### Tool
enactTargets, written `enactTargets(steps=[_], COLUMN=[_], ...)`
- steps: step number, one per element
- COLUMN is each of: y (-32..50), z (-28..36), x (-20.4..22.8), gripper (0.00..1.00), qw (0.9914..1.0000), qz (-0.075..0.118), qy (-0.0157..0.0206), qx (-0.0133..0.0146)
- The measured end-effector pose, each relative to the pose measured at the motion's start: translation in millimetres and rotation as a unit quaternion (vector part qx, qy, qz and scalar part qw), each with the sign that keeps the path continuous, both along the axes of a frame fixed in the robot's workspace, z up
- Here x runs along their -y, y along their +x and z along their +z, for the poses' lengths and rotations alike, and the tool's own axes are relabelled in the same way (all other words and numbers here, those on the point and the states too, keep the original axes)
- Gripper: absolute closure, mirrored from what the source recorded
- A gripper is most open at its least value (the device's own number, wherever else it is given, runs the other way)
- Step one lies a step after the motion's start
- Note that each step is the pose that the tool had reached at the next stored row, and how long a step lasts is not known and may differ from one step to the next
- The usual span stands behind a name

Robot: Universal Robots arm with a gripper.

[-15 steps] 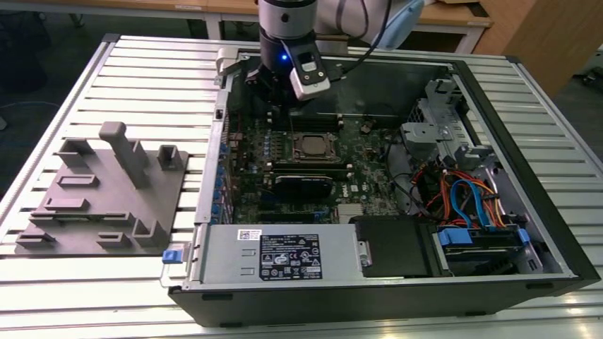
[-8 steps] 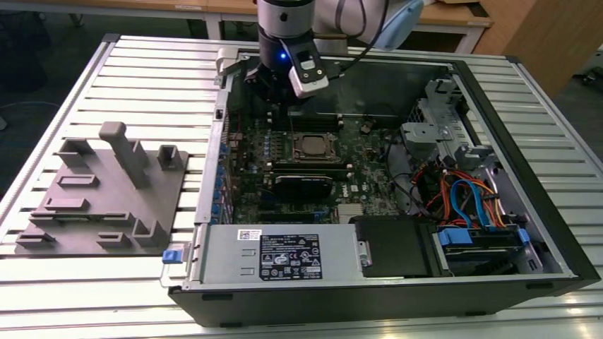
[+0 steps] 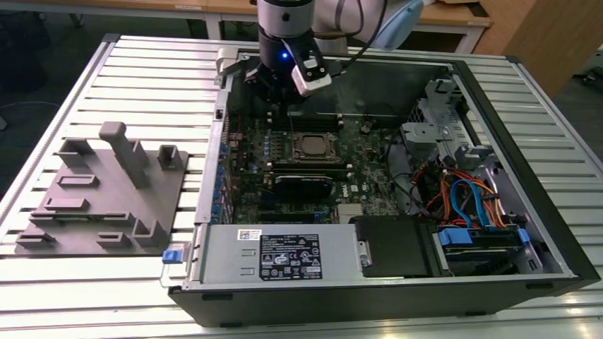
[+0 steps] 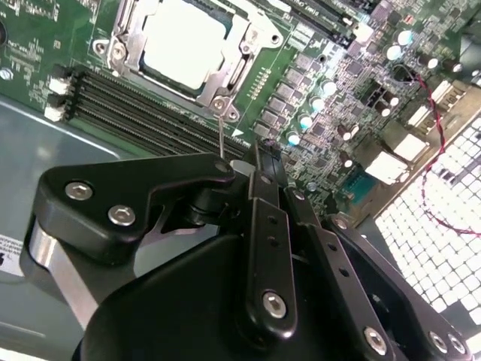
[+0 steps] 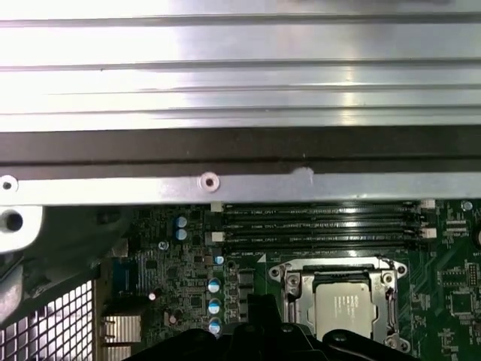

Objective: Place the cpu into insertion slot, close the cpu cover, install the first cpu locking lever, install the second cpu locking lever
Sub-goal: 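Install the first cpu locking lever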

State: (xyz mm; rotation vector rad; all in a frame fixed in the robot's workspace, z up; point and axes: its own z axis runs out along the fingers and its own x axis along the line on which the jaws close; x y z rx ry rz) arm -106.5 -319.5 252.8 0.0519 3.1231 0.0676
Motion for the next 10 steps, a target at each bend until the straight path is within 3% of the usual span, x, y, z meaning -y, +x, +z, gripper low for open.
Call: enactTargets(steps=[5, 10], y=[-0.1, -0.1], z=[0.0, 1.4], x=[-3.4, -5.9], gripper=[0.9, 0.9], qw=[1.0, 1.0], qz=[0.0, 0.0], qy=[0.0001, -0.0001], qx=[0.0024, 0.003])
